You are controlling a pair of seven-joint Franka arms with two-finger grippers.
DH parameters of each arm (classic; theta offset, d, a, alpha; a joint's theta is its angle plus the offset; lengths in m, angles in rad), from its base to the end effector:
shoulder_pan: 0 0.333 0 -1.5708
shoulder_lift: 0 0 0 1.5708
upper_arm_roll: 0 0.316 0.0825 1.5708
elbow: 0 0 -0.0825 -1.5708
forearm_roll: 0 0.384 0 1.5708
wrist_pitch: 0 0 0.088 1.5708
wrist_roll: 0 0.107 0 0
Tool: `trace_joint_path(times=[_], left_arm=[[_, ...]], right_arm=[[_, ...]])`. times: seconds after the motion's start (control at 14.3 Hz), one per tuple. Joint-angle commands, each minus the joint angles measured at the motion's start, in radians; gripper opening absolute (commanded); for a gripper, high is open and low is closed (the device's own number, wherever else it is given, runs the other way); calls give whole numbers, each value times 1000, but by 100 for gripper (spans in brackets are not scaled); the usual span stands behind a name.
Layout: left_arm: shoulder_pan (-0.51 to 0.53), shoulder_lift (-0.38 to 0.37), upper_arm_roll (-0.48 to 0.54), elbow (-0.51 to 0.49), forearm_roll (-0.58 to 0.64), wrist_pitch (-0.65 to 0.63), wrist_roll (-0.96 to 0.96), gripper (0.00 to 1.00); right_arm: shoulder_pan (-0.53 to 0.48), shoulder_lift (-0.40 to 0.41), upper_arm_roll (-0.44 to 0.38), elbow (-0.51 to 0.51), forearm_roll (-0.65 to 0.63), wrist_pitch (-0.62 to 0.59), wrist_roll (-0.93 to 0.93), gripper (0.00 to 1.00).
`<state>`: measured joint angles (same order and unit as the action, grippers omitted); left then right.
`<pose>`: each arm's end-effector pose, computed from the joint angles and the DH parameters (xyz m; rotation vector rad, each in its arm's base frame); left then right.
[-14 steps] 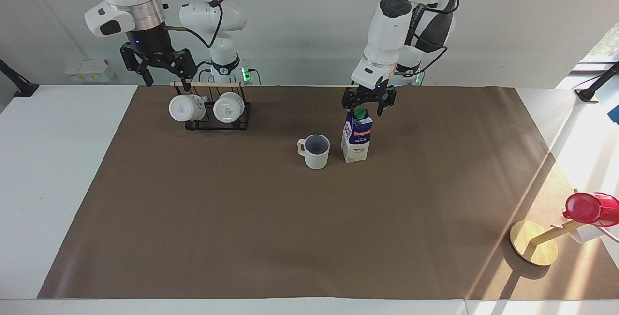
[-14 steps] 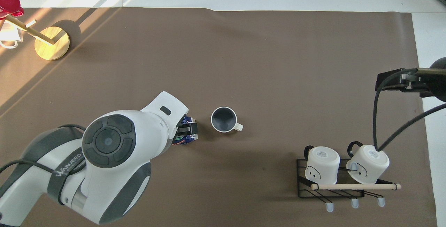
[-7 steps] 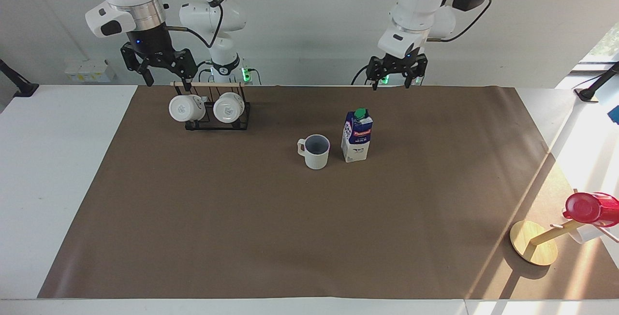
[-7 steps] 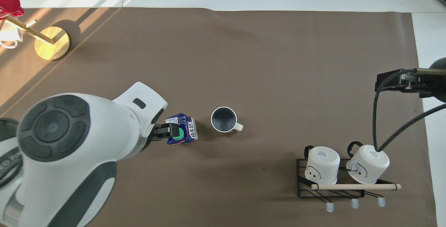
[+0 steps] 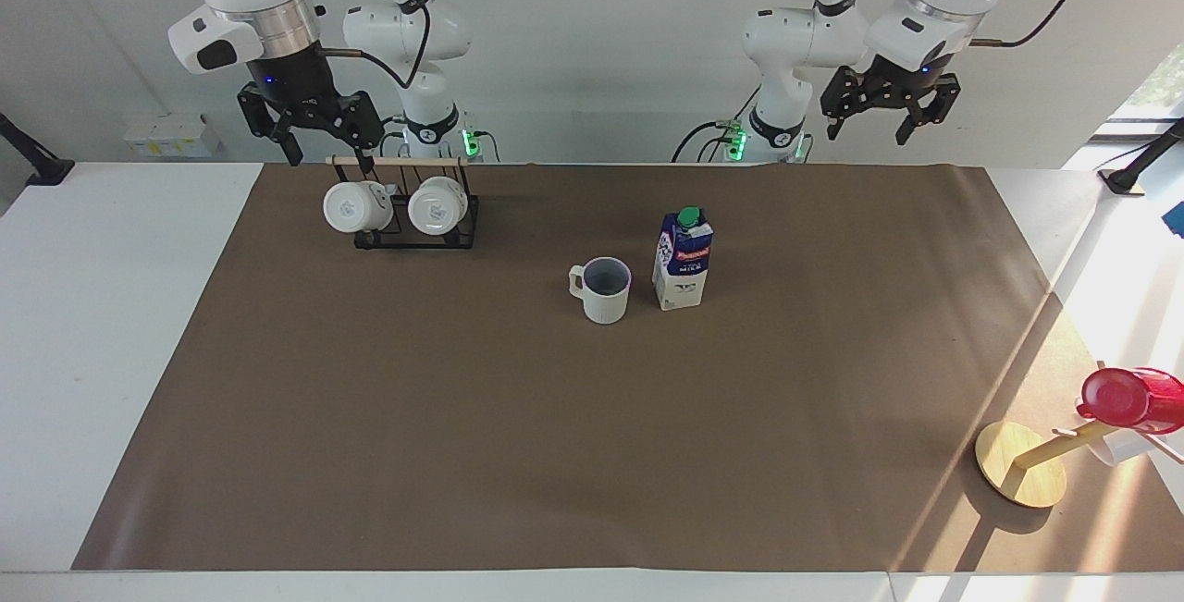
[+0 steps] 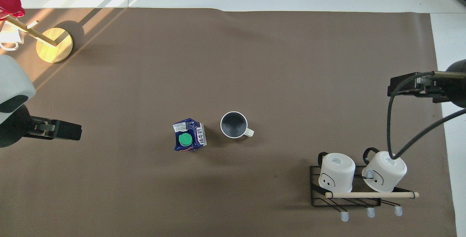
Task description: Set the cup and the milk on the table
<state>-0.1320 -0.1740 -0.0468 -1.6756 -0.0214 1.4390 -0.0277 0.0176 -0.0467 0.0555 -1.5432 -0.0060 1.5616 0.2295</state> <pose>0.4765 -0.0910 0.6550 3.1242 -0.2383 -0.1000 0.5378 0.0396 0.6622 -3.1290 0.2455 -0.1029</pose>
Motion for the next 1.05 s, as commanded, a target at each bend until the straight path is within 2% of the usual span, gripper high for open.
trace_joint_path(times=[0.0,0.14,0.98], left_arm=[[72,10,-11,25,9,-40,32,100],[104,10,-11,25,8,-48,64,100],[103,10,4,24,-25,-42,83,100]], right_arm=[[-22,4,10,14,23,-18,-27,100],[-25,5,9,14,23,-17,-25,100],[-39,8,9,21,20,-15,-30,100]])
